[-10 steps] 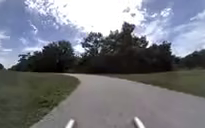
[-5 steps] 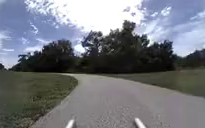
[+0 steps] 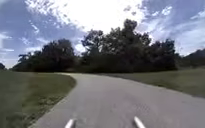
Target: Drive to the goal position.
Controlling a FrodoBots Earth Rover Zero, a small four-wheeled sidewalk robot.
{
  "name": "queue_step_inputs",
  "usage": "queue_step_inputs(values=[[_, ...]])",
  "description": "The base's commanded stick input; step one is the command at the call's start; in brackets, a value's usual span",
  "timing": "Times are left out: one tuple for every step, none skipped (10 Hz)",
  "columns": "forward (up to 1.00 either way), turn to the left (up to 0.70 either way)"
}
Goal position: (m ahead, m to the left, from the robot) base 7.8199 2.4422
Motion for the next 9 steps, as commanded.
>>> queue_step_inputs(values=[[0.70,0.00],[0.70,0.00],[0.70,0.00],[0.70,0.00],[0.70,0.00],[0.70,0.00],[0.70,0.00],[0.70,0.00],[0.70,0.00]])
